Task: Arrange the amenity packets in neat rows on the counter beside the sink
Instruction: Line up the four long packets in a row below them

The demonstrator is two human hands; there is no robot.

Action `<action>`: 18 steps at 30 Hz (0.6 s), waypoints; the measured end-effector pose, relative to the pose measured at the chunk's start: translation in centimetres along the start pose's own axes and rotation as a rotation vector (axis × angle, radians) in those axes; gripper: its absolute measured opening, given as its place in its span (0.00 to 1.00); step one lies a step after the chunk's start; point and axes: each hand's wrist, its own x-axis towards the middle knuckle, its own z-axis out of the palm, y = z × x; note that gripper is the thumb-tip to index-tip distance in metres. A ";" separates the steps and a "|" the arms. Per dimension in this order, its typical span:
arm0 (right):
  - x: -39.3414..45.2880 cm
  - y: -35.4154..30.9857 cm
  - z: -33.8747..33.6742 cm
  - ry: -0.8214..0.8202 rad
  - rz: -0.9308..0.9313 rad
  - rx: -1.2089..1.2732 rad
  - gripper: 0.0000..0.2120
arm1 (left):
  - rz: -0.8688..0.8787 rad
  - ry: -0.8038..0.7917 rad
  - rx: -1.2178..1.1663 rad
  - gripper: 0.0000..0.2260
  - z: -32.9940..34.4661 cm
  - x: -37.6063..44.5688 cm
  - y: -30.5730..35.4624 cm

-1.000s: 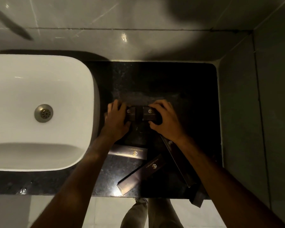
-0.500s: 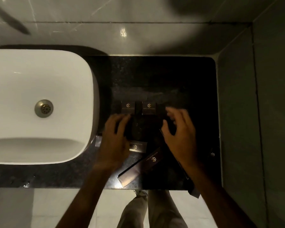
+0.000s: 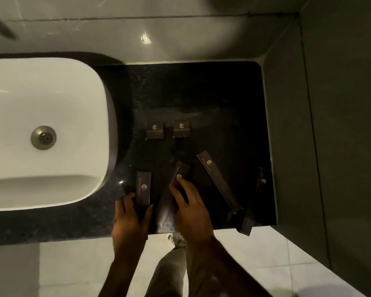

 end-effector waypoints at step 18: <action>-6.8 7.7 -9.9 0.558 0.719 0.099 0.27 | 0.335 -0.023 0.018 0.30 5.1 -0.7 15.9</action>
